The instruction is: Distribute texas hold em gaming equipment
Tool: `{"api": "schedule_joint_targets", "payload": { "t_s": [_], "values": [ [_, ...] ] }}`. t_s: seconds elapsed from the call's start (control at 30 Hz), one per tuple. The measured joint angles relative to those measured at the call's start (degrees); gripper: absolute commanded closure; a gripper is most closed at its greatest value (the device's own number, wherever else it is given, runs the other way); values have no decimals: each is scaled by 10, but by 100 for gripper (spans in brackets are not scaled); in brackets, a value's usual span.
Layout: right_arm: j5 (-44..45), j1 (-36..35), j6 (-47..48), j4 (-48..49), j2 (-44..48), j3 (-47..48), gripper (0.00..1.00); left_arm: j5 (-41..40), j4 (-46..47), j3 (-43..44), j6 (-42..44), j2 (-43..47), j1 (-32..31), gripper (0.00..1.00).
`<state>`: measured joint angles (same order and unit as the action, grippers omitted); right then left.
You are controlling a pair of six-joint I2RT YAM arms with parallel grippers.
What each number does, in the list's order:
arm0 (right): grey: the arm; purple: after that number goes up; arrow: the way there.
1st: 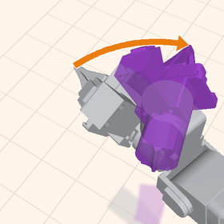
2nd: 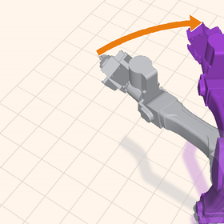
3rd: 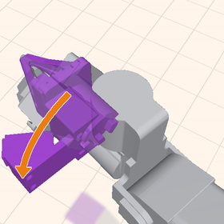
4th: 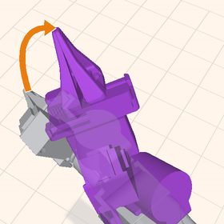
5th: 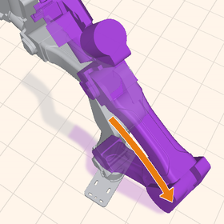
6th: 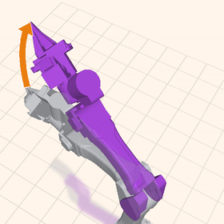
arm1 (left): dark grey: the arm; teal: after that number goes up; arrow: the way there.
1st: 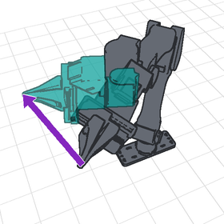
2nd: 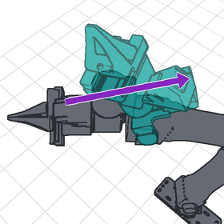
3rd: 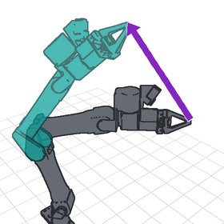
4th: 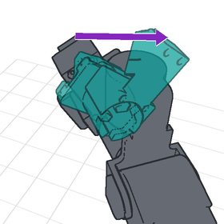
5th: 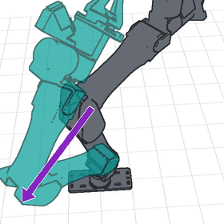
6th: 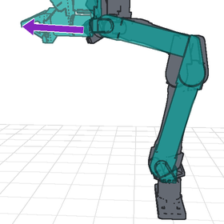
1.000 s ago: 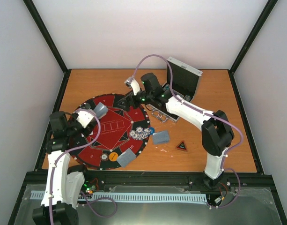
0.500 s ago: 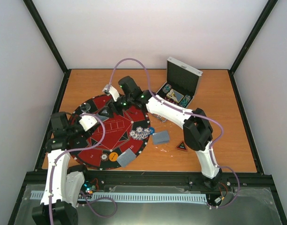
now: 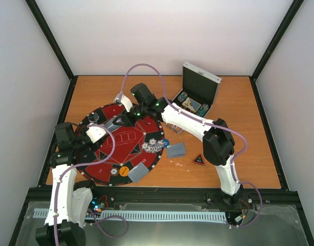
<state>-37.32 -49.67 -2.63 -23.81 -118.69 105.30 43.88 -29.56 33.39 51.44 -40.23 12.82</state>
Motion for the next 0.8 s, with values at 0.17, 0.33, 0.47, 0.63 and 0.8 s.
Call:
{"api": "schedule_joint_targets", "payload": {
  "t_s": [0.17, 0.33, 0.47, 0.63, 0.8],
  "values": [
    [9, 0, 8, -14, 2, 3, 69, 0, 0, 0, -6, 0, 0, 60],
    [19, 1, 24, -39, 4, 15, 79, 0, 0, -1, -12, 2, 0, 60],
    [26, 1, 36, -54, 9, 18, 93, -2, 0, -1, -17, 2, 0, 60],
    [35, 2, 46, -75, 21, 19, 97, -2, 0, -1, -25, 2, 0, 60],
    [49, 3, 53, -92, 30, 19, 97, -2, 0, -1, -35, 2, 0, 60]
  ]
}}
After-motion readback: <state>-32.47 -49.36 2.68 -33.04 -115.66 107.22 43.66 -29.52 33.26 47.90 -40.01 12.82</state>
